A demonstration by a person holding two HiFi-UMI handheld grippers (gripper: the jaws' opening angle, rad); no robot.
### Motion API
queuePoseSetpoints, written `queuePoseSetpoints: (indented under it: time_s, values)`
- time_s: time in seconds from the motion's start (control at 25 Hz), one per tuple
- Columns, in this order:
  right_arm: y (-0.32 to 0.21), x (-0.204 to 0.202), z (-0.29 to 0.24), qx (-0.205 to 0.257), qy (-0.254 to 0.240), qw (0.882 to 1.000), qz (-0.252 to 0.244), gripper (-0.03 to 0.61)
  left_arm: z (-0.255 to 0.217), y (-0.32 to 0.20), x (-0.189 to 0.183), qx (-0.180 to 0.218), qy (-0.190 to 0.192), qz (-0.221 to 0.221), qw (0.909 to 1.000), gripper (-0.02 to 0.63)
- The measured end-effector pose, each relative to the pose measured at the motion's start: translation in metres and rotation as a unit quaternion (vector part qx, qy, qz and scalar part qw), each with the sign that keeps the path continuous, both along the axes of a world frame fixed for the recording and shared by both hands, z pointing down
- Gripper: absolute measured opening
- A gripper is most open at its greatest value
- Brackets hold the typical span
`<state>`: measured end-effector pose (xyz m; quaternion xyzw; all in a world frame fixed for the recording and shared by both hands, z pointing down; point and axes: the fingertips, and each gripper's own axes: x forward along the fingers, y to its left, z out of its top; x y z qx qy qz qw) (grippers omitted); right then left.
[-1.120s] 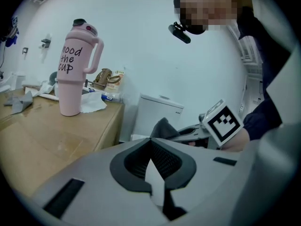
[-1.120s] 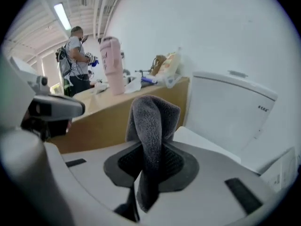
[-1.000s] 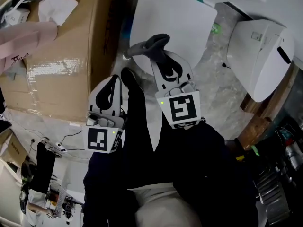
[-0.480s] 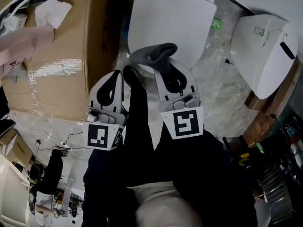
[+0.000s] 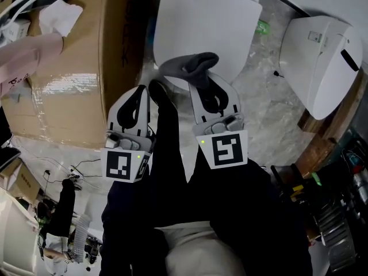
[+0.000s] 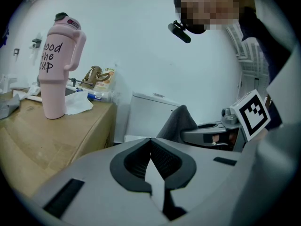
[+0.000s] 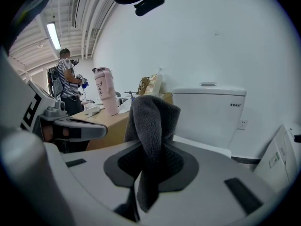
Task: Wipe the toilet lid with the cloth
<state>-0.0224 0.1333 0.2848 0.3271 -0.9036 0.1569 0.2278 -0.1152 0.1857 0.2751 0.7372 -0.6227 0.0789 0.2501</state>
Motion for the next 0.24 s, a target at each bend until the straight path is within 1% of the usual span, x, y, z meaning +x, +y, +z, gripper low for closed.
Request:
queuePoseSetpoints:
  time_s: [0.24]
  values:
    - [0.0026,0.0028,-0.0019,0.000,-0.005,1.000,0.003,0.072,0.0007,0.0019,0.0044,-0.001,0.001,0.000,1.0000,0.012]
